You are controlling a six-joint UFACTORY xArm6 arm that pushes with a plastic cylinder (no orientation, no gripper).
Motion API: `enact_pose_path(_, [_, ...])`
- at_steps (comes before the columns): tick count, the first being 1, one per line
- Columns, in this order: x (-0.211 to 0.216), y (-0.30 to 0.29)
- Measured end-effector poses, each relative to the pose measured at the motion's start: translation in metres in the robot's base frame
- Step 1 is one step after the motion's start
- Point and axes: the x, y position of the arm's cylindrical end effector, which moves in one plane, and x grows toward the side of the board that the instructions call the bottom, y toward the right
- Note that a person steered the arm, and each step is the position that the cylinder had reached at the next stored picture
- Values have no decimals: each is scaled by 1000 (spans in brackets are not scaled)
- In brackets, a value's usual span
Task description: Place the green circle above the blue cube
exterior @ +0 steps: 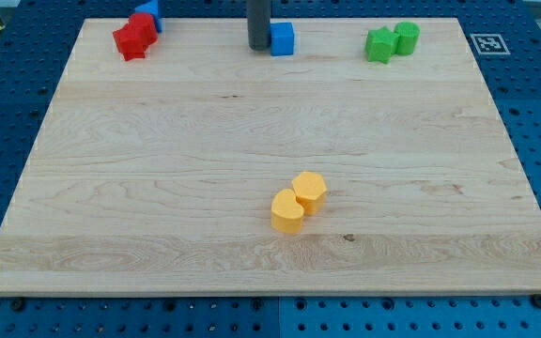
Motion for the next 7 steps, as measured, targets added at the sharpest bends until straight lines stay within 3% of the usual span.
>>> enact_pose_path(1, [53,59])
enact_pose_path(3, [41,254])
enact_pose_path(4, [39,286])
enact_pose_path(5, [9,286])
enact_pose_path(7, [-20,241])
